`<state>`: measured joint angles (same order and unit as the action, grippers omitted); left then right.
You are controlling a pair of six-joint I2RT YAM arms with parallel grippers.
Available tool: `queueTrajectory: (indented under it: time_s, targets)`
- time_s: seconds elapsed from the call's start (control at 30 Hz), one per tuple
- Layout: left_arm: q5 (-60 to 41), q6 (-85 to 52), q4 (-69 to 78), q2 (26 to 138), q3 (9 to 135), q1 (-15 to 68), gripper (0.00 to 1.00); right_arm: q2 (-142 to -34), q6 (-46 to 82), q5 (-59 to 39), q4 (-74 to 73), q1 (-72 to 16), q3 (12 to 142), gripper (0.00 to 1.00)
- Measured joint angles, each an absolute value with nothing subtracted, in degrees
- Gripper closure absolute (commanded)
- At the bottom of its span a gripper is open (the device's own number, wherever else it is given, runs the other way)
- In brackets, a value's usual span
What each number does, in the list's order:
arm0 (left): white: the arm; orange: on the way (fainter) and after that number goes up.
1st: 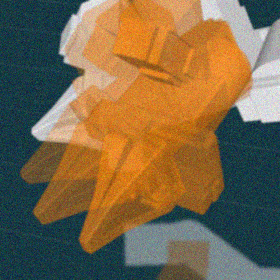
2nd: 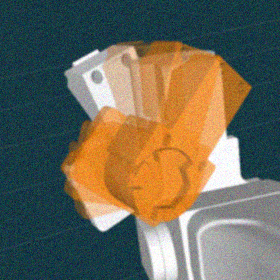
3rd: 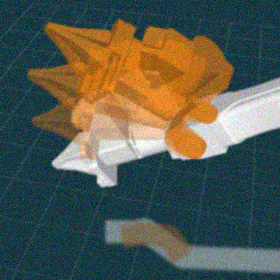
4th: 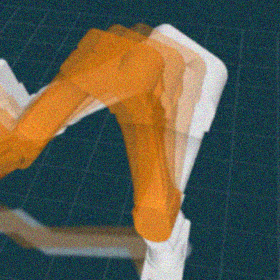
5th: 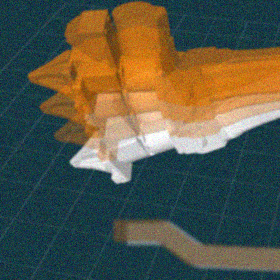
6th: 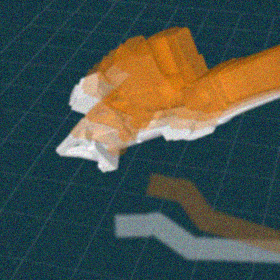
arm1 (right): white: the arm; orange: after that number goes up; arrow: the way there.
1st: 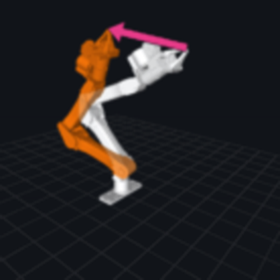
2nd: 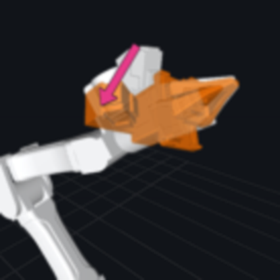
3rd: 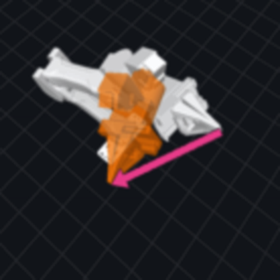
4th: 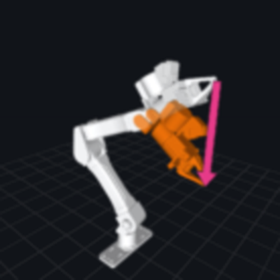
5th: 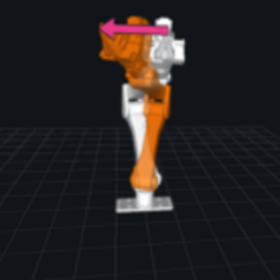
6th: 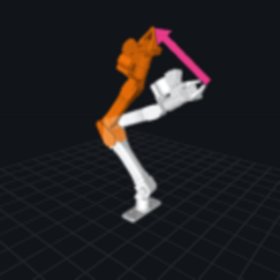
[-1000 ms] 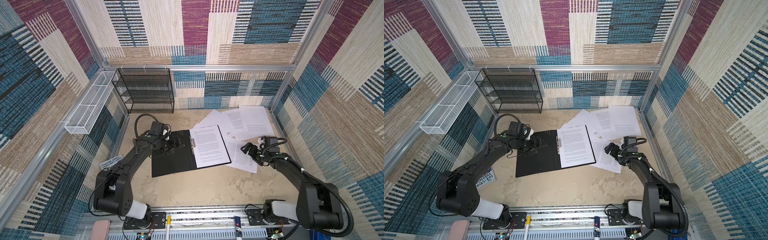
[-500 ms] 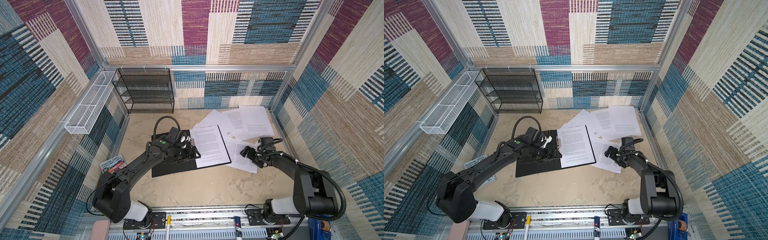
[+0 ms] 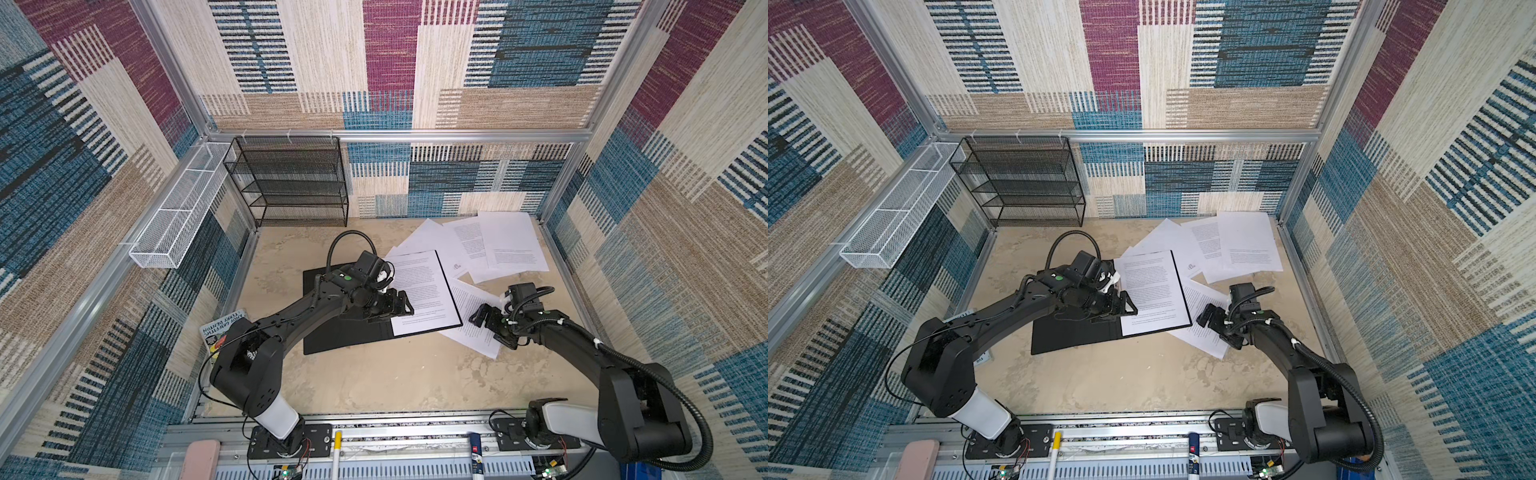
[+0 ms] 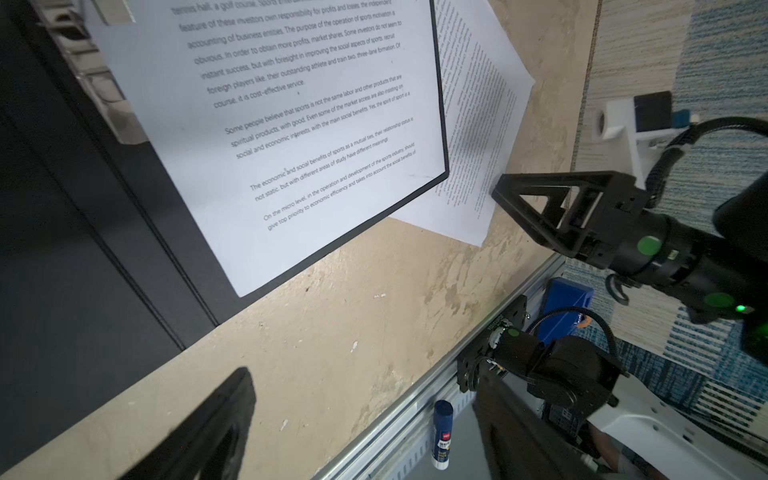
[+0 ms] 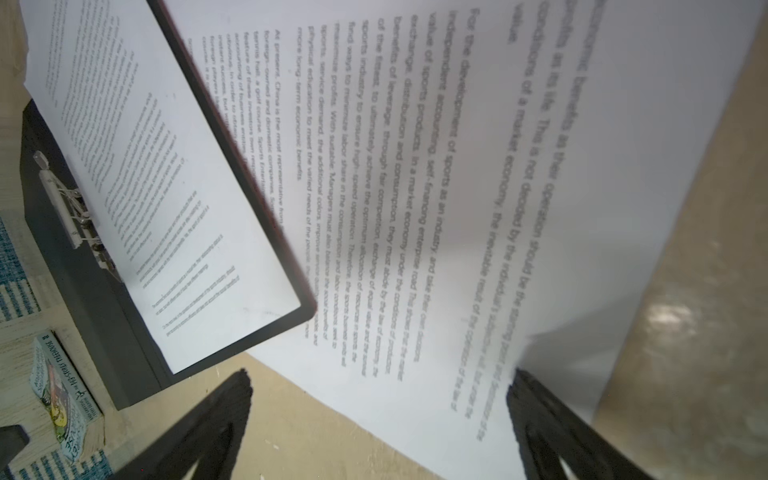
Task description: Put the files into the folder
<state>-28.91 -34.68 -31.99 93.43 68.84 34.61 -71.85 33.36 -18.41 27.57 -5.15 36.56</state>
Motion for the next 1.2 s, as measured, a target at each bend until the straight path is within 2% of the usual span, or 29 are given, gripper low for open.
queueTrajectory:
  time_s: [0.17,0.37,0.57,0.8,1.0,1.1,1.2]
  targets:
    - [-29.1,-35.0,-31.1,97.3,71.7,39.1,0.17,-78.5,31.0,-16.9,28.3,-1.2,45.6,0.00]
    - [-28.9,-36.0,-30.7,100.0,75.2,43.8,0.17,-88.8,27.8,-13.1,27.7,-1.0,52.6,0.00]
    - [-28.8,-36.7,-30.3,101.6,76.1,45.8,0.17,-90.9,26.3,-11.4,26.2,-0.5,51.2,0.00]
    - [-28.7,-37.4,-30.2,104.2,78.0,46.3,0.17,-85.3,25.8,-14.7,19.7,5.5,42.2,0.01]
    - [-28.6,-37.5,-30.3,109.2,83.2,48.4,0.18,-74.7,29.0,-15.4,27.1,6.6,36.9,0.02]
    - [-28.7,-37.7,-30.2,112.1,87.0,49.7,0.18,-70.5,29.8,-15.6,31.6,6.8,39.3,0.01]
    - [-28.6,-38.2,-30.3,115.3,91.3,51.0,0.18,-70.9,29.7,-14.8,32.9,7.7,44.9,0.00]
